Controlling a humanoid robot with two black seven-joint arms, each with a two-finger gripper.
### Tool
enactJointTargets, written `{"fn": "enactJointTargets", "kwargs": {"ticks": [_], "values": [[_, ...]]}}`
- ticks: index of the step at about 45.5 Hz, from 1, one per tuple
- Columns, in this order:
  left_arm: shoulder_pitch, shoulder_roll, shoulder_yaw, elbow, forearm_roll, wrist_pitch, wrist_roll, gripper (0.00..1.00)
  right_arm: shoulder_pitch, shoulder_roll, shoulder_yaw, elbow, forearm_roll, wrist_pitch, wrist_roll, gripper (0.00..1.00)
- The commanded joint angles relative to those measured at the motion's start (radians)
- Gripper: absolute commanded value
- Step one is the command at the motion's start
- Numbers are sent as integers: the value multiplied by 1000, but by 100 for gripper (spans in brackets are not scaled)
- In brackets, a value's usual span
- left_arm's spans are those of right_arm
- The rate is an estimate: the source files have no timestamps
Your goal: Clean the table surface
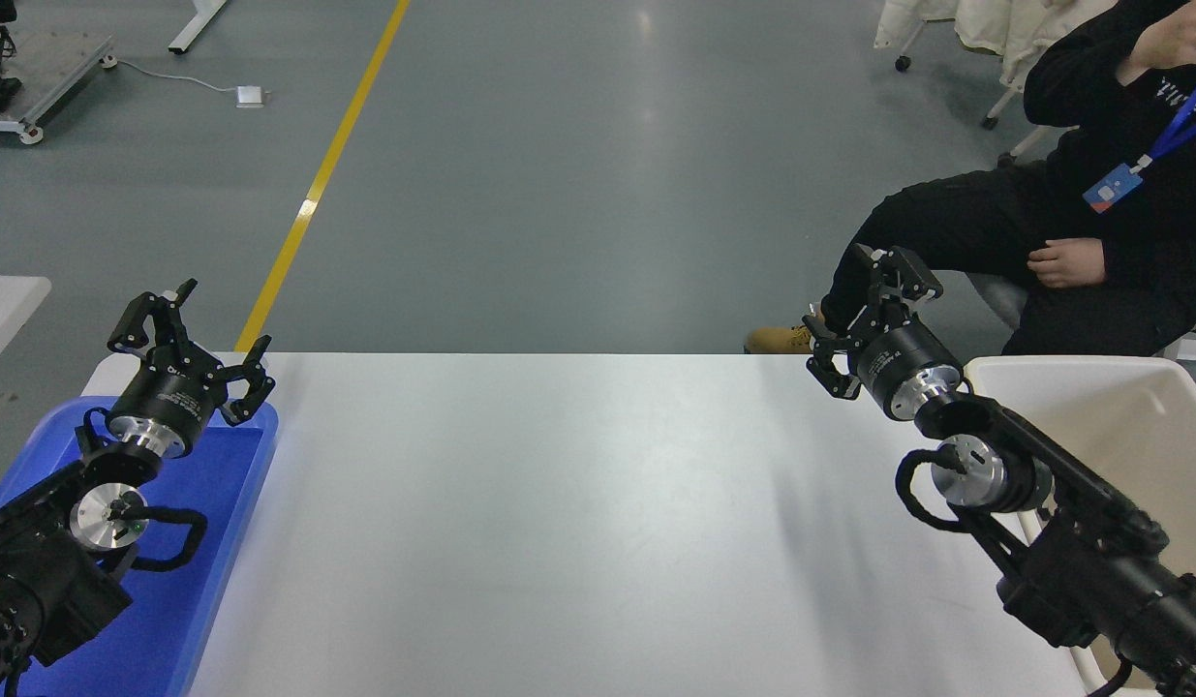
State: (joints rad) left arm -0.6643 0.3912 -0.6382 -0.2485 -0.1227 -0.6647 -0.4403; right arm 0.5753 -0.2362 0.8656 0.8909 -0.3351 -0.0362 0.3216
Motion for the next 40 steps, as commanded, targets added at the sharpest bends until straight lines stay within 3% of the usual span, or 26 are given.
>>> {"fn": "enactJointTargets", "kwargs": {"ticks": [1, 40], "values": [[0, 0, 0, 0, 0, 0, 0, 100, -25, 37, -17, -46, -62, 21, 108, 99], [0, 0, 0, 0, 0, -1, 0, 100, -32, 89, -28, -50, -51, 18, 108, 99]]}}
